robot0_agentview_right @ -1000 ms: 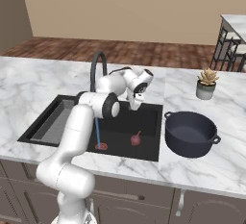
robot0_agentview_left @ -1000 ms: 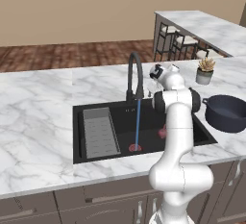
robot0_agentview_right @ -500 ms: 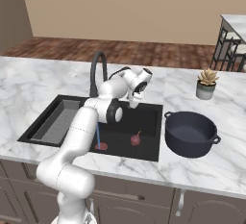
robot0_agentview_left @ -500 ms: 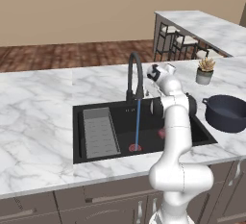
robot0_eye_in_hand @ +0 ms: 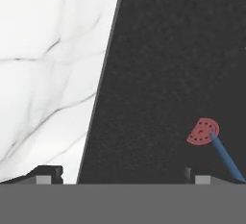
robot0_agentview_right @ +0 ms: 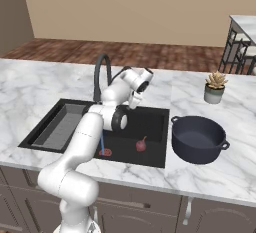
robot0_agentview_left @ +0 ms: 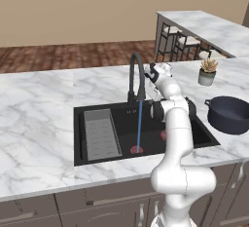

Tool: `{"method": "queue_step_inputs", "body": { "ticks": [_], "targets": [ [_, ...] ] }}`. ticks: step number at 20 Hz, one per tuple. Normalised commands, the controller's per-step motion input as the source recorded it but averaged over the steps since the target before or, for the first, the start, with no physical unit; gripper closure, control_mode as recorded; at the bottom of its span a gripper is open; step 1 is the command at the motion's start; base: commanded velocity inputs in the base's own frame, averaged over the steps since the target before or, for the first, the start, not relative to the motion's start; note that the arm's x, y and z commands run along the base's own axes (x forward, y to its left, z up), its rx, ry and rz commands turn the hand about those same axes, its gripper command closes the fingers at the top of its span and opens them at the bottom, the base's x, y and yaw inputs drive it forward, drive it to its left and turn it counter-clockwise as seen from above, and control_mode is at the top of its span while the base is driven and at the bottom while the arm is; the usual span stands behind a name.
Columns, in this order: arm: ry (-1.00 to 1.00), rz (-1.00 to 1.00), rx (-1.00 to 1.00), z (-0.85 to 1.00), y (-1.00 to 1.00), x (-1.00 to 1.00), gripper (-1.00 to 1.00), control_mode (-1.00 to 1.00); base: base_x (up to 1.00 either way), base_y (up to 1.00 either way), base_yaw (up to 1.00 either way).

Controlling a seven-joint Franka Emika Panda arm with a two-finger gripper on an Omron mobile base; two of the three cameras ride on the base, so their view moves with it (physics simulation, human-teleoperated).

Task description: Dump the onion from the pot into the sink. Then turn on the water and wash the onion. Then turn off the water and put the onion back in the pot.

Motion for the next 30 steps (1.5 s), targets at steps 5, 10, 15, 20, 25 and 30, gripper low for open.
{"method": "queue_step_inputs", "body": {
  "ticks": [5,10,15,20,25,30],
  "targets": [
    [0.00,-0.01,0.00,-0.03,0.39,-0.09,-1.00,-1.00,0.00,0.00,0.00],
    [0.00,0.00,0.00,-0.05,0.13,0.00,-1.00,-1.00,0.00,0.00,0.00],
    [-0.03,0.00,0.00,0.12,0.53,-0.20,-1.00,-1.00,0.00,0.00,0.00],
    [-0.14,0.00,-0.01,0.46,0.70,-0.36,-1.00,-1.00,0.00,0.00,0.00],
    [-0.17,0.00,-0.04,0.49,0.70,-0.45,-1.00,-1.00,0.00,0.00,0.00],
    [-0.16,-0.02,-0.07,0.41,0.53,-0.44,-1.00,-1.00,0.00,0.00,0.00]
  ]
}}
